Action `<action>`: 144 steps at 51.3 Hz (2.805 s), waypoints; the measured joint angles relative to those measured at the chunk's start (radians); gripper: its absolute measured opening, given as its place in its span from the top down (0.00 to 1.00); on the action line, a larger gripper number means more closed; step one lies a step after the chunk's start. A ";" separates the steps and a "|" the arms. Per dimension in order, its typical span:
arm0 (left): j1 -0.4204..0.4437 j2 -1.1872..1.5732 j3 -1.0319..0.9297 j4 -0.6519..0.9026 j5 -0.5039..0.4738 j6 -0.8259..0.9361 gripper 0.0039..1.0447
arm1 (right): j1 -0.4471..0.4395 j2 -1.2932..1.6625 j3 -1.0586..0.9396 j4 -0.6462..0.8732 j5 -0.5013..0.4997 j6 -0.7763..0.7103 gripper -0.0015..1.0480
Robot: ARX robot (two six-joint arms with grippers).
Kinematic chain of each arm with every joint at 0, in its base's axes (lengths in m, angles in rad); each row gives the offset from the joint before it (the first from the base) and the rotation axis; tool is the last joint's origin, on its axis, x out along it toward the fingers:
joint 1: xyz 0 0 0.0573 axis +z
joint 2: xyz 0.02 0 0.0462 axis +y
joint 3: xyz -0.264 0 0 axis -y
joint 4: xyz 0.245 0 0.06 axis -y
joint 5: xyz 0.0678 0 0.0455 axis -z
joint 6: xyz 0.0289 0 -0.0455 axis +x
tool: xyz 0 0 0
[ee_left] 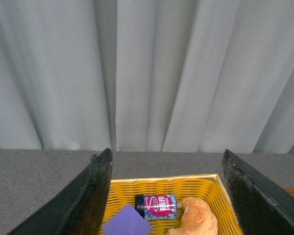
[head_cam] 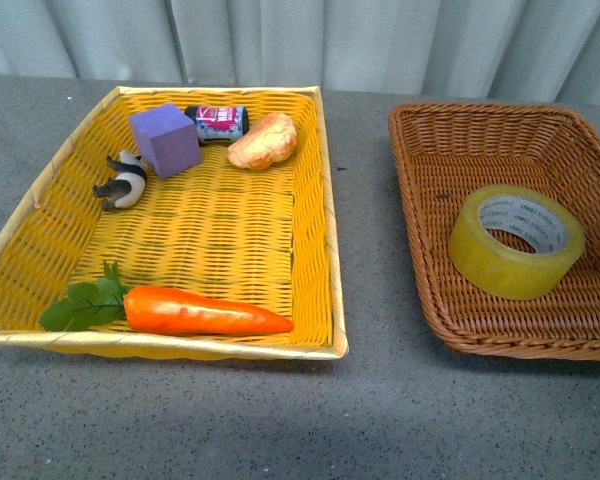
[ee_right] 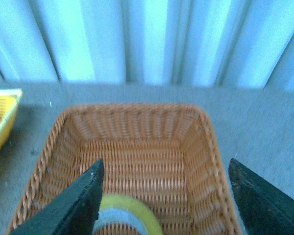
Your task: Move tape to another basket
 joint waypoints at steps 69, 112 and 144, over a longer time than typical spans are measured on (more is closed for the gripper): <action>0.139 -0.946 -0.855 -0.090 0.129 0.018 0.96 | -0.045 -1.204 -0.436 -0.686 -0.047 -0.004 0.99; 0.139 -1.412 -0.856 -0.527 0.129 0.019 0.96 | -0.045 -1.630 -0.436 -1.112 -0.050 -0.004 0.99; 0.139 -1.629 -0.856 -0.751 0.129 0.019 0.68 | -0.045 -1.631 -0.436 -1.115 -0.050 -0.005 0.90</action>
